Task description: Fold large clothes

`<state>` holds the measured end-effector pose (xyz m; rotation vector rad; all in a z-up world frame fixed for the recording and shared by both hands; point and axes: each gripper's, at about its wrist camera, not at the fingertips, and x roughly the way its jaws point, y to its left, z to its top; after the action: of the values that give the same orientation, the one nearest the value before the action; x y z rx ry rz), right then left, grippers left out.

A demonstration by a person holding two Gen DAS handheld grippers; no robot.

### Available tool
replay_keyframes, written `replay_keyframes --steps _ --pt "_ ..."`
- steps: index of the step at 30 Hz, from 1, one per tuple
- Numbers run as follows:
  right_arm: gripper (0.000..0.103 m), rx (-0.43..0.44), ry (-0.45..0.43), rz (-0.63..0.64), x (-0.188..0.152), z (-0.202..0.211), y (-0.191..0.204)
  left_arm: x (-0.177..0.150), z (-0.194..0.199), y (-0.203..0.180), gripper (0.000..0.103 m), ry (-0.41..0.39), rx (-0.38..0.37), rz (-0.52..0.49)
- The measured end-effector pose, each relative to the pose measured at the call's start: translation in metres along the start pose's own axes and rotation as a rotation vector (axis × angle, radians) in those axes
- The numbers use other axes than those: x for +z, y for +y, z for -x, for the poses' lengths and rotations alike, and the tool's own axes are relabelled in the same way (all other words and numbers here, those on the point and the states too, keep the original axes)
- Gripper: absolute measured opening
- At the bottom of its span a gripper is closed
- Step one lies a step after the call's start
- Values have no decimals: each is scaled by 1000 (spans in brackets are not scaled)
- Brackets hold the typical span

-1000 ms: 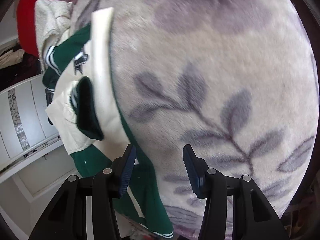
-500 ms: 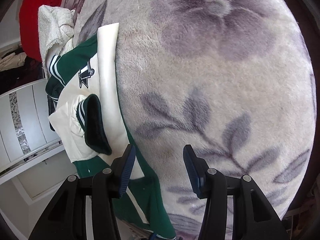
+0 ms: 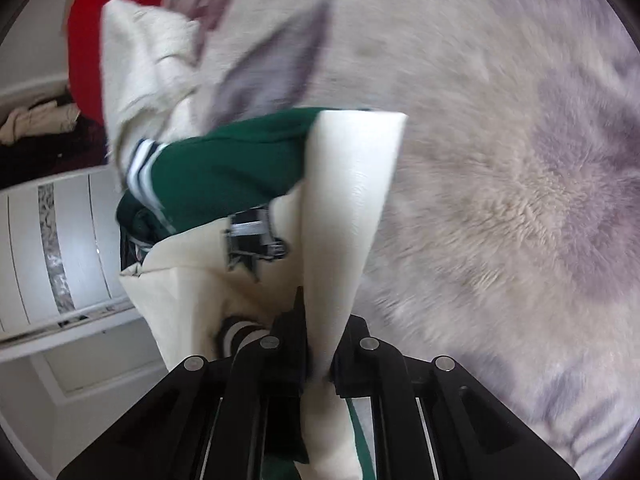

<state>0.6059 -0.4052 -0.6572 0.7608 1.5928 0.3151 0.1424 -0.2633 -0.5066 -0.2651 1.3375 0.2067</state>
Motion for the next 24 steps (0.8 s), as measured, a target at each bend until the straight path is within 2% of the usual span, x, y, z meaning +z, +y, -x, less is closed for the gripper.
replay_keyframes --steps 1,4,6,8,11,14,17,19,21,24 --pt "9 -8 -6 15 -4 8 14 7 -4 2 14 -8 -18 39" --pt "9 -27 -25 70 -18 34 71 22 24 42 14 -58 -66 162" --pt "9 -39 -37 120 -26 46 125 32 48 77 14 -98 -82 219" --pt "9 -48 -46 164 -35 48 175 34 63 110 14 -126 -109 284" --pt "9 -94 -53 264 -55 25 274 37 76 174 13 -156 -146 386" --pt "9 -154 -55 316 -74 -21 353 43 67 229 13 -157 -183 495" --pt "9 -231 -39 375 -96 -90 427 41 49 281 13 -132 -217 575" --pt "8 -309 -24 416 -112 -151 472 39 23 321 13 -105 -250 642" --pt "8 -390 -18 450 -128 -207 503 36 0 354 13 -83 -280 705" --pt "8 -524 -17 483 -144 -287 528 35 -37 392 13 -40 -308 749"
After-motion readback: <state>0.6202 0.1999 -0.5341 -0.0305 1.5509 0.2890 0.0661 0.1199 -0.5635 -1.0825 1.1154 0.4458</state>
